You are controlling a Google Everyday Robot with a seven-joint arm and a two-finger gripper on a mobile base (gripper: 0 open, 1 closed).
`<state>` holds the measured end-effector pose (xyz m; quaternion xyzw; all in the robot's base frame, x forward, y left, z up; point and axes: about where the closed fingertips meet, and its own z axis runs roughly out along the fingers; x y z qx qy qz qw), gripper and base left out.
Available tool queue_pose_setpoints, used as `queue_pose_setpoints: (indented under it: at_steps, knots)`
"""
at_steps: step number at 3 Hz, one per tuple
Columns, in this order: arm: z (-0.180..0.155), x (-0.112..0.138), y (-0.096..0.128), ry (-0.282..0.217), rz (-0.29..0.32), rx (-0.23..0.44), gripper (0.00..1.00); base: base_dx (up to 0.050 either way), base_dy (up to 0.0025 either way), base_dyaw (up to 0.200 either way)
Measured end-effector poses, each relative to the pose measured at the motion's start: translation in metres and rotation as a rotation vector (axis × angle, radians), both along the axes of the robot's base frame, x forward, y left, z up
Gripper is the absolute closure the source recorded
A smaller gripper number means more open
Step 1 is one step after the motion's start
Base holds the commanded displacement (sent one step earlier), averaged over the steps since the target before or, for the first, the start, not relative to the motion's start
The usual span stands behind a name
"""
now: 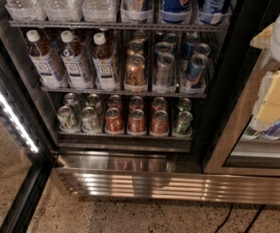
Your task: Close left fridge door
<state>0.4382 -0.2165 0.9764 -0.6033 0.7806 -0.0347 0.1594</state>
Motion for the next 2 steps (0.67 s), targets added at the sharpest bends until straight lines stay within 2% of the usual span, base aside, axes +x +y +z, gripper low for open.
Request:
queue_pose_setpoints:
  at_steps: [2]
  knots:
    - [0.0,0.0,0.0,0.0,0.0,0.0,0.0,-0.05,0.00008,-0.001]
